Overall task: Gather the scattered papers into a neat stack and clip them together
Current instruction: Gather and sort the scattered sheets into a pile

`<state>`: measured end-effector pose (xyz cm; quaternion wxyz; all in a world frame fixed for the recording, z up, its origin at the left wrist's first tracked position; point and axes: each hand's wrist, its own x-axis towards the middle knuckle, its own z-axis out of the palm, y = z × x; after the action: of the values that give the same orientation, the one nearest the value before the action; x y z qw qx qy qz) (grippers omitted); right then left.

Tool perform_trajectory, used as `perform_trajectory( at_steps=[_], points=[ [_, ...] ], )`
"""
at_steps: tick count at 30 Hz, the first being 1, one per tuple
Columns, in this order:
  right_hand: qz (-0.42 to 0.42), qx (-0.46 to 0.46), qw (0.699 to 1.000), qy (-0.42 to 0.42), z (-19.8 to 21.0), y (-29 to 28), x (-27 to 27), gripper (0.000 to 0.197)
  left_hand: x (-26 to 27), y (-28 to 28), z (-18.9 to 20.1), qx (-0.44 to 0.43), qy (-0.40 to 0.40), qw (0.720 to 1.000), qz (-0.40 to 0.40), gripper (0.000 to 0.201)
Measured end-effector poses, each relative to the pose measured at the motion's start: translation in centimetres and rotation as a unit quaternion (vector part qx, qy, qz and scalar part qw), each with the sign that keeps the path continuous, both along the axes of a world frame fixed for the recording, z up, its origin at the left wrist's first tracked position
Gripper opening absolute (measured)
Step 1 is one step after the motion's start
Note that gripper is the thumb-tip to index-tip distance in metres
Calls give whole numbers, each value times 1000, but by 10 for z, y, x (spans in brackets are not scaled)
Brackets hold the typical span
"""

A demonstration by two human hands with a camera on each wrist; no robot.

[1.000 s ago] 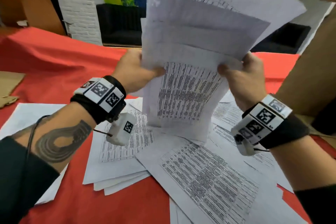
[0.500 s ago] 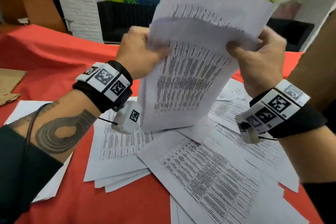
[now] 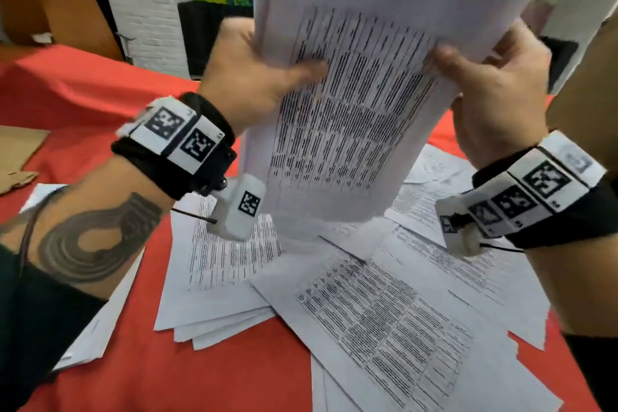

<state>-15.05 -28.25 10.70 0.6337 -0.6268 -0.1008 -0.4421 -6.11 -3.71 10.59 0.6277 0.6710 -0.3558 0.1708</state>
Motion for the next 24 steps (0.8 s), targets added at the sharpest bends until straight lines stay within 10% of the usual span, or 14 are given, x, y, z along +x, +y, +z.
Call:
perform_trajectory(
  at_steps=[5, 16, 24],
  points=[
    [36, 37, 997, 64, -19, 6, -6, 61, -6, -4, -5, 21, -6, 999, -24, 36],
    [-52, -7, 999, 11, 30, 7, -7, 36, -3, -9, 33, 12, -54, 998, -34, 35],
    [-157, -259, 932, 197, -8, 13, -9, 37, 11, -22, -15, 104, -68, 992, 9, 18]
  ],
)
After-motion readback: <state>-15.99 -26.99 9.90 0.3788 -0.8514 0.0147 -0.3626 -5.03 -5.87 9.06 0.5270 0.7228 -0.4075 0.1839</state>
